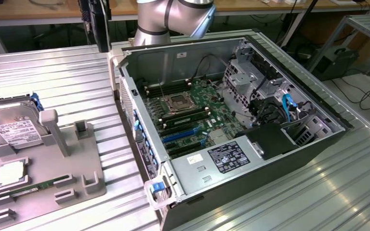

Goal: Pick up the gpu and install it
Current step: 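Pick up the gpu and move the gpu toward the slot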

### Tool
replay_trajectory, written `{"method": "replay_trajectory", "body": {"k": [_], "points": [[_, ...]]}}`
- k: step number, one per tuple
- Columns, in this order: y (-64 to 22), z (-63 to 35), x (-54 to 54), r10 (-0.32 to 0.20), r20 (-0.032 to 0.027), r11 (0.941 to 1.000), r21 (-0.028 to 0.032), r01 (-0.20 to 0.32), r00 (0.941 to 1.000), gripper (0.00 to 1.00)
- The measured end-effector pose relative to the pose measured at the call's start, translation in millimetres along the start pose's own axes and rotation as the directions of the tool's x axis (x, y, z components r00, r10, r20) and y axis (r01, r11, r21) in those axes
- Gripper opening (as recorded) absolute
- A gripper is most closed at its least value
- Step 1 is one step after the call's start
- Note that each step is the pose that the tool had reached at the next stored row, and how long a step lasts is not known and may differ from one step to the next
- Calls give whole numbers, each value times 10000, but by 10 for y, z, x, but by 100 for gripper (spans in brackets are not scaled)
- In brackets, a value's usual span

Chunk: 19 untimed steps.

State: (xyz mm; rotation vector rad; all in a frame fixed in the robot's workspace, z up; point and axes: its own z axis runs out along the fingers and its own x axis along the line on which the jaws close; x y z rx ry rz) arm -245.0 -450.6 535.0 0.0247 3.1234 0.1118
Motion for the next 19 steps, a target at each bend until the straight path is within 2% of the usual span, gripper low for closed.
{"method": "replay_trajectory", "body": {"k": [10, 19], "points": [[-5, 72, -32, -2, 14, 10000, 1, 2, 10000, 27], [-3, 91, -198, -1, 15, 10000, 0, 1, 10000, 27]]}}
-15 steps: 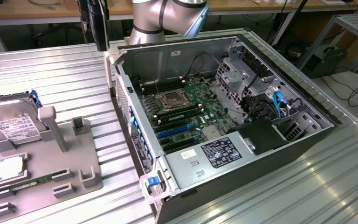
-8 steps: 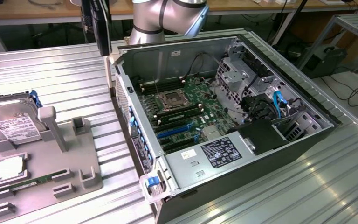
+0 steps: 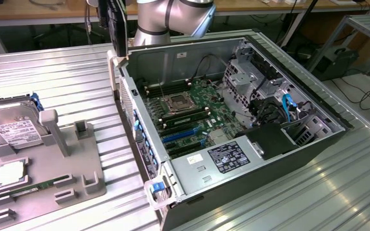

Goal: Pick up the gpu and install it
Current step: 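Pick up the gpu and move the gpu toward the slot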

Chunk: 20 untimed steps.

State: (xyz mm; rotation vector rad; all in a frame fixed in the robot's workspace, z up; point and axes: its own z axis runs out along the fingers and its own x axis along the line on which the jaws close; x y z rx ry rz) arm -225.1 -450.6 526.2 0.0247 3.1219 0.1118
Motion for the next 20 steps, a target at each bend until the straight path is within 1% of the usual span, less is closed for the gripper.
{"method": "replay_trajectory", "body": {"k": [11, 16, 20], "points": [[1, 20, -178, 0, 0, 10000, 0, 0, 10000, 27], [2, 28, -281, -1, -1, 10000, 0, 1, 10000, 27], [2, 41, -324, -1, 0, 10000, 0, 1, 10000, 27]]}}
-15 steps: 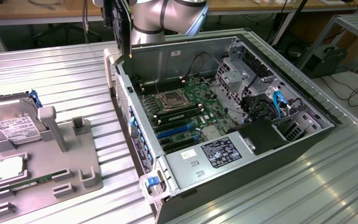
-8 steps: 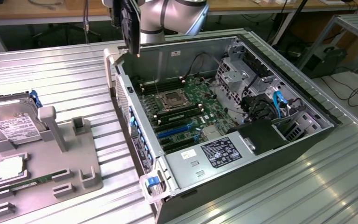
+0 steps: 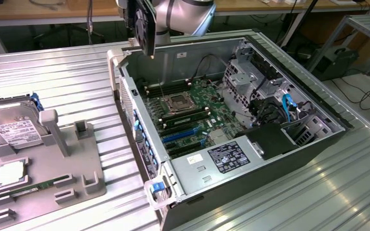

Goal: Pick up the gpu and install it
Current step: 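Pick up the gpu and move the gpu toward the slot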

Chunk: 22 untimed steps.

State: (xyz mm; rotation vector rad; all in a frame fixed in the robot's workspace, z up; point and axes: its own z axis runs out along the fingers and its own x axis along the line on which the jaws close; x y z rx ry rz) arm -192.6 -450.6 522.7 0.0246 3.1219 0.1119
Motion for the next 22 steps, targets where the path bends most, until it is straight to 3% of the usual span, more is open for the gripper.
{"method": "replay_trajectory", "body": {"k": [11, 22], "points": [[1, 25, -165, 0, -1, 10000, 0, 0, 10000, 27], [-6, 136, -210, 0, 2, 10000, 1, 0, 10000, 27]]}}
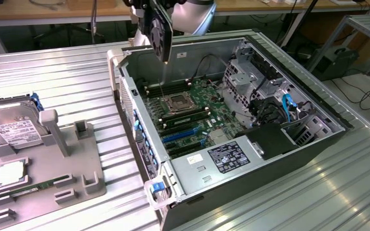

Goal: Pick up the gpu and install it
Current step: 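Pick up the gpu and move the gpu toward the slot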

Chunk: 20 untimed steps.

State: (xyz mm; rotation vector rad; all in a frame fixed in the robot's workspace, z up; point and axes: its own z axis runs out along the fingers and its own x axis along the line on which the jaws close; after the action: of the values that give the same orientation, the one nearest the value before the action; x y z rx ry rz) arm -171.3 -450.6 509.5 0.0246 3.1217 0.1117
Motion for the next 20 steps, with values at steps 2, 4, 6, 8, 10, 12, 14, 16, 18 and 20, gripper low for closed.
{"method": "replay_trajectory", "body": {"k": [2, 4, 6, 8, 10, 12, 14, 16, 18, 20], "points": [[-3, 37, -20, 0, 1, 10000, -2, 0, 10000, 27], [-3, 51, -44, 0, 1, 10000, 0, 0, 10000, 27], [-3, 60, -84, -1, 1, 10000, -1, 1, 10000, 27], [-3, 68, -130, -1, 1, 10000, -1, 1, 10000, 27], [-3, 77, -170, 0, 1, 10000, -1, 0, 10000, 27], [-4, 94, -195, -1, 1, 10000, 0, 1, 10000, 27], [-6, 127, -215, 0, 1, 10000, -1, 0, 10000, 27], [-7, 154, -269, -1, 1, 10000, -1, 1, 10000, 27], [-7, 166, -329, -1, 1, 10000, -1, 1, 10000, 27], [-6, 177, -395, -2, 0, 10000, -1, 2, 10000, 27]]}}
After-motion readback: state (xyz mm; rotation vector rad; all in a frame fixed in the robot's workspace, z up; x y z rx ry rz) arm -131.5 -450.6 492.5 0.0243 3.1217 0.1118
